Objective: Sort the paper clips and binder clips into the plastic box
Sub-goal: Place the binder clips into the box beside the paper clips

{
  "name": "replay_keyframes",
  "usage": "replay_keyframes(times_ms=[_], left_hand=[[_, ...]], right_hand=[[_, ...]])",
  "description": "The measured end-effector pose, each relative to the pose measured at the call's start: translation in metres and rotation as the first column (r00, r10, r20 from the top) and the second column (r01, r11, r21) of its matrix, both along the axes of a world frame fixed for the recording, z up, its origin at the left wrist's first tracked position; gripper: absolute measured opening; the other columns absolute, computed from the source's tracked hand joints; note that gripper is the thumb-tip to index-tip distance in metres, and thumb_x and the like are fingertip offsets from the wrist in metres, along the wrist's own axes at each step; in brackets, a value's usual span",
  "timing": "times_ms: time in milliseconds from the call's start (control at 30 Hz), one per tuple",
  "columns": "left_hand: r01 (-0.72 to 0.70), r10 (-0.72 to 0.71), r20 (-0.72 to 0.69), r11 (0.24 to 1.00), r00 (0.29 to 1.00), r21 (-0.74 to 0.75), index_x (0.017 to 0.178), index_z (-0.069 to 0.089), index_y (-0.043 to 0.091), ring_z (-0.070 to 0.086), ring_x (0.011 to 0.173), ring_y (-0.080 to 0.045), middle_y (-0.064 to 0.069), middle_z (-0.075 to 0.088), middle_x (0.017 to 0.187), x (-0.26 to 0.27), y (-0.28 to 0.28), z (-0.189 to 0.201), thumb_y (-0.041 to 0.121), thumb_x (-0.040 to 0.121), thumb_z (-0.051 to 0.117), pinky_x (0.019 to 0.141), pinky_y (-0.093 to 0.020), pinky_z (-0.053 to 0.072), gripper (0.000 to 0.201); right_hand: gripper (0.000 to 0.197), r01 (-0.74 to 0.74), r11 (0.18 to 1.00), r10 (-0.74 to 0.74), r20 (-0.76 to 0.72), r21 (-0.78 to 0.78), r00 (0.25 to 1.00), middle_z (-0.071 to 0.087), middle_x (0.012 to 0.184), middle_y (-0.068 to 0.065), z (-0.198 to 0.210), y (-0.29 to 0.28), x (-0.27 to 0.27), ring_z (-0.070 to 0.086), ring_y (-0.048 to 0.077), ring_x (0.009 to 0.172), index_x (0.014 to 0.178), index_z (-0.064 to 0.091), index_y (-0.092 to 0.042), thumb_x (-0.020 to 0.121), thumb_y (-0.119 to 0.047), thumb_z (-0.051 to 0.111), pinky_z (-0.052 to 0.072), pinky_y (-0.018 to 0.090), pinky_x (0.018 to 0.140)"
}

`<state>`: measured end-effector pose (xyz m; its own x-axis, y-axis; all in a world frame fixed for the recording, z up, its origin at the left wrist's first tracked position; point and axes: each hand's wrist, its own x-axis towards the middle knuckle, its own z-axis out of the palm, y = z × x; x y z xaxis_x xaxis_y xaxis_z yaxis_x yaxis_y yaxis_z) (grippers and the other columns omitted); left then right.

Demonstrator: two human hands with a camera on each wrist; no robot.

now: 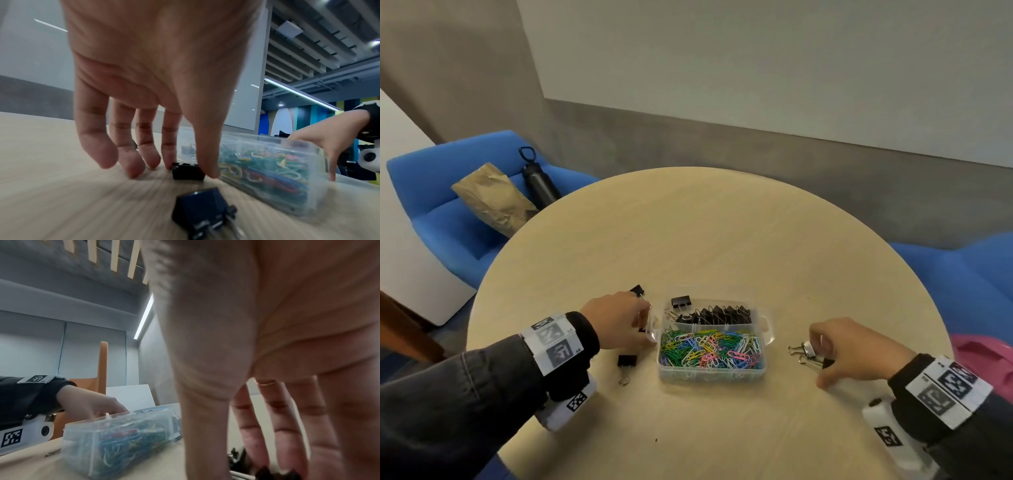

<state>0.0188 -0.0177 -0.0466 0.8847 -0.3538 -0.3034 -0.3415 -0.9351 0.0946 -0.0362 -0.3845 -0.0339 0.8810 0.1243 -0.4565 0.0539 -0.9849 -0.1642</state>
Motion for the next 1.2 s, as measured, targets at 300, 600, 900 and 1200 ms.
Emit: replay_keyframes(times_ms=[300, 600, 900, 1200], left_hand=[[-0.066, 0.058, -0.102, 0.995, 0.993, -0.079, 0.081, 0.051, 0.024, 0.054, 0.078, -0.016, 0.005, 0.060, 0.087, 0.001, 0.012, 0.008, 0.028, 0.077, 0.071, 0.063, -0.022, 0.039, 0.021], [-0.028, 0.050, 0.129, 0.985, 0.990, -0.168, 0.089, 0.062, 0.013, 0.062, 0.080, -0.020, -0.002, 0.065, 0.089, 0.018, -0.009, 0.058, 0.015, 0.083, 0.068, 0.067, -0.027, 0.047, 0.008], [0.118, -0.063, 0.122, 0.841, 0.991, -0.528, 0.095, 0.065, 0.012, 0.066, 0.085, -0.017, -0.002, 0.068, 0.096, 0.029, -0.066, 0.054, 0.016, 0.085, 0.069, 0.073, -0.025, 0.051, 0.011], [0.114, -0.114, 0.020, 0.925, 0.993, -0.362, 0.110, 0.060, 0.024, 0.060, 0.098, -0.017, 0.001, 0.049, 0.118, 0.029, -0.072, 0.029, 0.037, 0.086, 0.066, 0.085, -0.034, 0.050, 0.027]], right_hand=[[0.019, 0.012, 1.000, -0.013, 0.027, 0.015, 1.000, 0.062, 0.089, -0.008, 0.009, 0.000, 0.017, 0.060, 0.007, 0.077, 0.084, 0.065, -0.024, 0.071, -0.023, 0.079, 0.042, 0.015, 0.061], [0.017, -0.004, 0.902, -0.107, 0.232, 0.432, 0.967, 0.073, 0.080, -0.001, 0.041, 0.056, 0.051, 0.069, 0.011, 0.075, 0.083, 0.071, -0.016, 0.077, -0.030, 0.077, 0.053, 0.021, 0.068], [0.022, -0.037, 0.897, -0.123, 0.329, 0.441, 0.936, 0.072, 0.086, 0.000, 0.029, 0.084, 0.076, 0.066, 0.013, 0.082, 0.085, 0.073, -0.016, 0.076, -0.036, 0.077, 0.056, 0.033, 0.080], [0.053, 0.086, 0.996, -0.088, 0.149, 0.021, 0.985, 0.050, 0.115, -0.001, 0.017, 0.026, 0.039, 0.053, 0.016, 0.103, 0.120, 0.052, -0.024, 0.075, -0.039, 0.076, 0.043, 0.026, 0.087]])
